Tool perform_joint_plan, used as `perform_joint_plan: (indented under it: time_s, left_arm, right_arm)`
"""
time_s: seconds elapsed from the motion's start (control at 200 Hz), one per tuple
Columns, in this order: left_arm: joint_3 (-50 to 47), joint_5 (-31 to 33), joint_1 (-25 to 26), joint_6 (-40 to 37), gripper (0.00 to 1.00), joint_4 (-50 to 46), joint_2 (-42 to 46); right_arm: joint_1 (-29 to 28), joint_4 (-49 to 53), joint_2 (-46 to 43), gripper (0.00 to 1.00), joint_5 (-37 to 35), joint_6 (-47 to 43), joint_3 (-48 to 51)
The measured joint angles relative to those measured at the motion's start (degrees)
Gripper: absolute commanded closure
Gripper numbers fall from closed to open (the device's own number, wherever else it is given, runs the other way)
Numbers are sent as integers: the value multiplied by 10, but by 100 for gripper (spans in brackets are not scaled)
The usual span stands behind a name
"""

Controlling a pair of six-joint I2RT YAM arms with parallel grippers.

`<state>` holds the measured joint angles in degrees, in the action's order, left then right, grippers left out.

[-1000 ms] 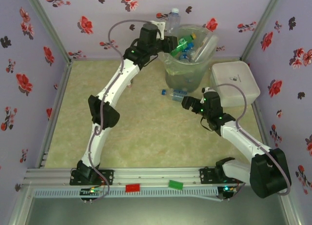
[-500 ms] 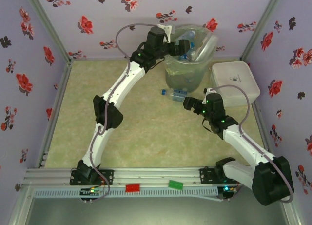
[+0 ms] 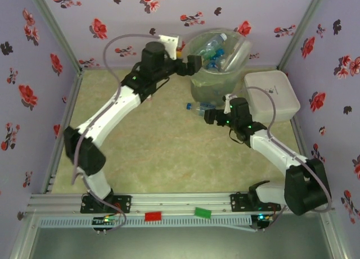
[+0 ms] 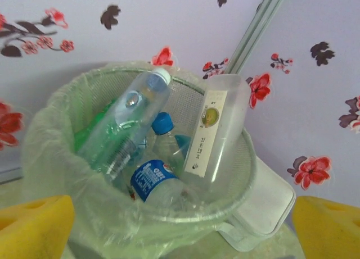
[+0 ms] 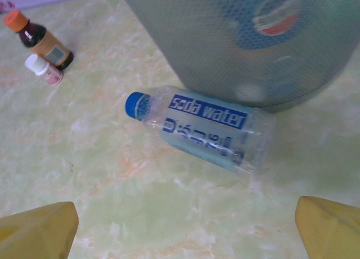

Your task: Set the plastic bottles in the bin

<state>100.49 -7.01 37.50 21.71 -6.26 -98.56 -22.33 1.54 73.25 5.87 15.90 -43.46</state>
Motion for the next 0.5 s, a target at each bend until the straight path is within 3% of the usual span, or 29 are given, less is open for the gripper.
perform_joint_plan:
  time_s: [0.19,0.5]
  left_arm:
    - [-205,30,-10,-5,0,97,123]
    - [-504,90,-15,27,0,160,208]
  right_arm:
    - [-35,21,64,0,0,-68,-54]
    - [-52,53,161,0,-34,-193,-117]
